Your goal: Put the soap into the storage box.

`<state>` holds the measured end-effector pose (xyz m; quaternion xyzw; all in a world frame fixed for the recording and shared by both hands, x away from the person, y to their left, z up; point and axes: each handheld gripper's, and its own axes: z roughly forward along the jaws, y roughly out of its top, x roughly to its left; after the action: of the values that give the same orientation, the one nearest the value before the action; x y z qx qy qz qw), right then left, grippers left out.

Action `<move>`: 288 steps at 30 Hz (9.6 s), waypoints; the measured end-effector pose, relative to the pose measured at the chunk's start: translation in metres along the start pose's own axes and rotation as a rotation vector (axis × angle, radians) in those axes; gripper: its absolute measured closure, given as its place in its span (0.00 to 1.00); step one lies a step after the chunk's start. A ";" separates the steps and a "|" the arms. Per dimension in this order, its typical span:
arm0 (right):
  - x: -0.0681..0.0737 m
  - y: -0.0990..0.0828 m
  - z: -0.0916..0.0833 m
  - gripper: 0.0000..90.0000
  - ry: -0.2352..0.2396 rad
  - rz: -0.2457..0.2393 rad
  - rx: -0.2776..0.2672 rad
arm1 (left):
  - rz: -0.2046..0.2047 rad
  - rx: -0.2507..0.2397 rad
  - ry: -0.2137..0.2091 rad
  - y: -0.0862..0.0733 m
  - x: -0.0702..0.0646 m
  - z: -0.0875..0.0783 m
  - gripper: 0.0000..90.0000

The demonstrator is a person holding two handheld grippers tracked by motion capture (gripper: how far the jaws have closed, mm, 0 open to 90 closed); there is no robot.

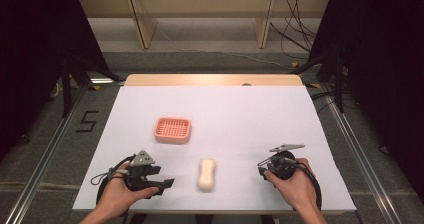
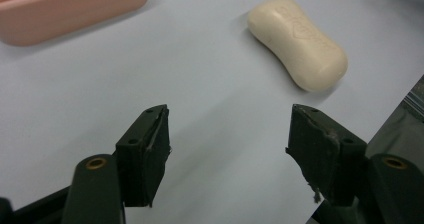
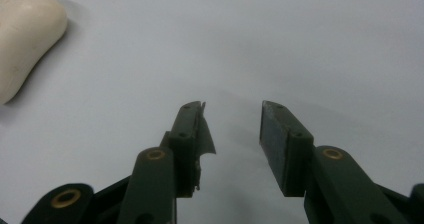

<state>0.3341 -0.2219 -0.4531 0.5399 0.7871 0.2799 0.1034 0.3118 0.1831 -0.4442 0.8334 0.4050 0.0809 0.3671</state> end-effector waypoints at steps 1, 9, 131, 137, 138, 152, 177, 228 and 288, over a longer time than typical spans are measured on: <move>-0.003 0.000 -0.001 0.68 0.000 -0.008 0.011 | -0.013 0.007 0.001 0.003 0.000 0.001 0.37; -0.005 -0.001 0.002 0.67 0.035 -0.003 0.013 | -0.071 0.112 -0.006 0.031 -0.008 0.012 0.37; -0.005 -0.001 0.006 0.63 0.036 -0.011 0.019 | -0.033 0.583 0.037 0.099 -0.059 0.123 0.52; -0.003 -0.001 0.006 0.63 0.032 0.007 0.023 | 0.019 0.603 0.039 0.097 -0.058 0.126 0.52; -0.003 -0.001 0.006 0.63 0.033 0.007 0.023 | 0.019 0.603 0.039 0.097 -0.058 0.126 0.52; -0.004 -0.001 0.004 0.63 0.051 -0.001 0.030 | 0.123 0.620 0.022 0.097 -0.059 0.124 0.55; -0.005 -0.002 0.006 0.62 0.051 -0.014 0.020 | 0.239 0.587 0.035 0.100 -0.049 0.104 0.55; -0.004 -0.001 0.007 0.61 0.029 0.000 0.029 | 0.325 0.526 0.078 0.107 -0.015 0.070 0.55; -0.005 -0.001 0.008 0.60 0.030 -0.004 0.029 | 0.482 0.525 0.092 0.119 0.053 0.056 0.55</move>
<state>0.3386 -0.2239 -0.4612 0.5354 0.7936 0.2765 0.0842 0.4436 0.1435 -0.4120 0.9663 0.2202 0.0960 0.0923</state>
